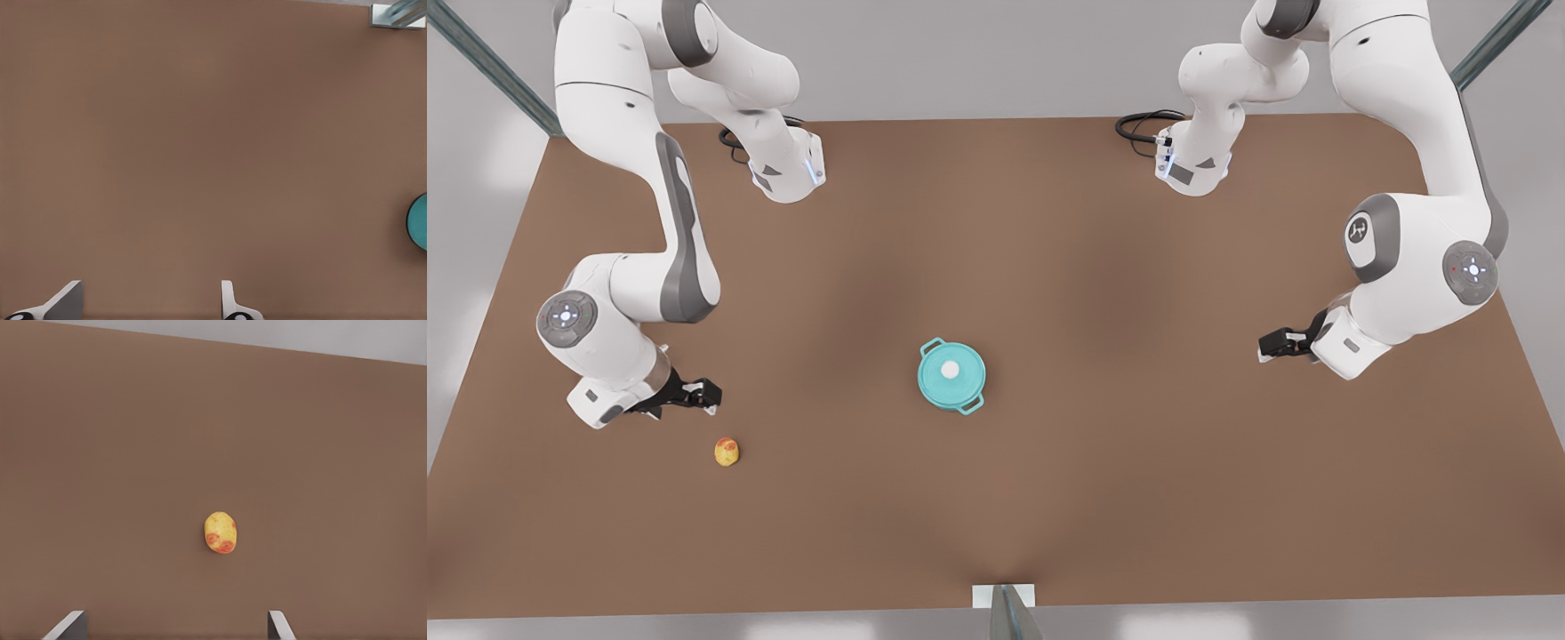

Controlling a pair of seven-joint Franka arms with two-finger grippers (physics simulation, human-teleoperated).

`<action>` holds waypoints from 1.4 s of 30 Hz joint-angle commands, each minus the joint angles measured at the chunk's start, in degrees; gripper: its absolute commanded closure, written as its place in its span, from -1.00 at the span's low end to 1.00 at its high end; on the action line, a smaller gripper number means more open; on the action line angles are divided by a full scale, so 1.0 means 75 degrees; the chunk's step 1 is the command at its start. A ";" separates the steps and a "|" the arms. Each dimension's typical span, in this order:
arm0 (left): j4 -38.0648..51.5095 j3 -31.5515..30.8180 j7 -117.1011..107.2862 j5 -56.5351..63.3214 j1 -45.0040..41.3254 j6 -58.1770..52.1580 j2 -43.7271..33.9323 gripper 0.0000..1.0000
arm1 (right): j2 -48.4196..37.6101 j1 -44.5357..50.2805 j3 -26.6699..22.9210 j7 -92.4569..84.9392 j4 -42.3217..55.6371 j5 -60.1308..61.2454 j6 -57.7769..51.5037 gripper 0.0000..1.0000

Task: Open the pot lid and put the potato into the pot

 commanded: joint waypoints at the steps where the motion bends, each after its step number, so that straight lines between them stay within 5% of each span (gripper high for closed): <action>1: 0.0004 0.0000 -0.0030 0.0004 0.0000 0.0002 0.0004 -1.00 | -0.0005 -0.0005 0.0006 -0.0210 0.0000 0.0012 0.0006 -1.00; 5: 0.0133 -0.0199 -0.0498 0.0813 -0.0959 0.0295 0.0145 -1.00 | 0.0030 0.0042 0.0041 -0.0187 0.0000 0.0012 0.0006 -1.00; 8: 0.0906 -0.0235 -0.2912 0.0766 -0.3420 0.0389 0.0613 -1.00 | 0.0159 0.0229 0.0065 -0.0175 0.0011 0.0012 0.0006 -1.00; 13: 0.1352 -0.0235 -0.7680 0.1481 -0.5917 0.0575 0.1831 -1.00 | 0.0604 0.0441 0.0076 -0.0269 0.0011 -0.0058 0.0017 -1.00; 16: 0.1900 -0.0165 -0.8678 0.1422 -0.6011 0.2393 0.3108 -1.00 | 0.0967 0.0429 0.0065 -0.0292 0.0035 -0.0047 0.0041 -1.00; 18: 0.4187 -0.0083 -0.9088 0.1422 -0.6000 0.2381 0.4832 -1.00 | 0.1565 0.0394 0.0065 -0.0304 0.0714 -0.0058 0.0064 -1.00; 42: 0.3988 0.0035 -0.9182 0.2266 -0.6293 0.3799 0.5828 -1.00 | 0.2468 -0.0227 0.0006 -0.1323 0.0117 0.0024 0.1494 -1.00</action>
